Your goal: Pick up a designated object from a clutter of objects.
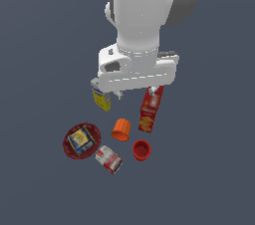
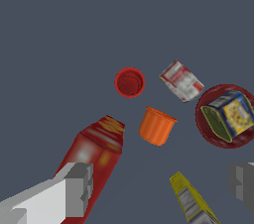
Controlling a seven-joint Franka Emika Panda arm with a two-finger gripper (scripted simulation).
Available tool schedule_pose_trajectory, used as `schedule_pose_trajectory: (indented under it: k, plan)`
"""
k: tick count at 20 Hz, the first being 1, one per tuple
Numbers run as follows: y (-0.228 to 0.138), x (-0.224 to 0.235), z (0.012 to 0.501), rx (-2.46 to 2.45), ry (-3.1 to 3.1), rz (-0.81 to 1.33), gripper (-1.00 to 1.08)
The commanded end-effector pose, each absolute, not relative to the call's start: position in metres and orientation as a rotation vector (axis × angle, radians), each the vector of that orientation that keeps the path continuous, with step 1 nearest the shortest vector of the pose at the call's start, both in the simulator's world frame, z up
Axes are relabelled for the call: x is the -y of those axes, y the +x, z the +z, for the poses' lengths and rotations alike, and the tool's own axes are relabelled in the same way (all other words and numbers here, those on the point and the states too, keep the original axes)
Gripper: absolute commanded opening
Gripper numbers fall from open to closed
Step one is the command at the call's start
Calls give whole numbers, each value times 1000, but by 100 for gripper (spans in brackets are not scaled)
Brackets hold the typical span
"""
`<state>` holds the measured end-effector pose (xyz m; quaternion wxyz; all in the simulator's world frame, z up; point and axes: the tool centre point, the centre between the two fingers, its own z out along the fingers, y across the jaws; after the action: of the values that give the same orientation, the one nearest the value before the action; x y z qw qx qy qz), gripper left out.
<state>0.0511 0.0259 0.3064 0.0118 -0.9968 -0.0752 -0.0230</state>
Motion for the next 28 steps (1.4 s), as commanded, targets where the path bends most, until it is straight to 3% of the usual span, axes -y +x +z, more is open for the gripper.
schedule_pose_trajectory:
  k: [1, 28]
  plan:
    - [60, -21, 298, 300, -3106, -68, 100]
    - [159, 55, 140, 1207, -2902, -14, 100]
